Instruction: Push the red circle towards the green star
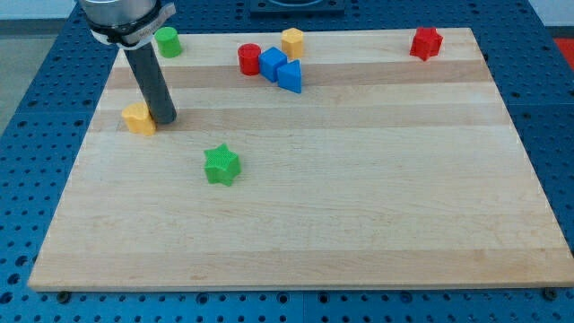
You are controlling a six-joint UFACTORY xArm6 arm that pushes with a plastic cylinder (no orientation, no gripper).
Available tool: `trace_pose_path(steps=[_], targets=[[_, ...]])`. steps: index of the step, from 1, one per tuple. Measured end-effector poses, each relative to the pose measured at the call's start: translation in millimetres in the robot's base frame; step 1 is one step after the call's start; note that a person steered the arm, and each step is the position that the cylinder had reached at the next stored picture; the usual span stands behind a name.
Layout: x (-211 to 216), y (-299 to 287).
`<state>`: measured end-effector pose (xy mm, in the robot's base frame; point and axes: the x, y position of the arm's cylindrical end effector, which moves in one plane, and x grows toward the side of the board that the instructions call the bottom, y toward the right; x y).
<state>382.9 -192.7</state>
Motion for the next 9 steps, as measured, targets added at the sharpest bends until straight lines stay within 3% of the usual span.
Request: trace_pose_path(steps=[1, 6, 9], targets=[[0, 1], [-136, 21], [-158, 91]])
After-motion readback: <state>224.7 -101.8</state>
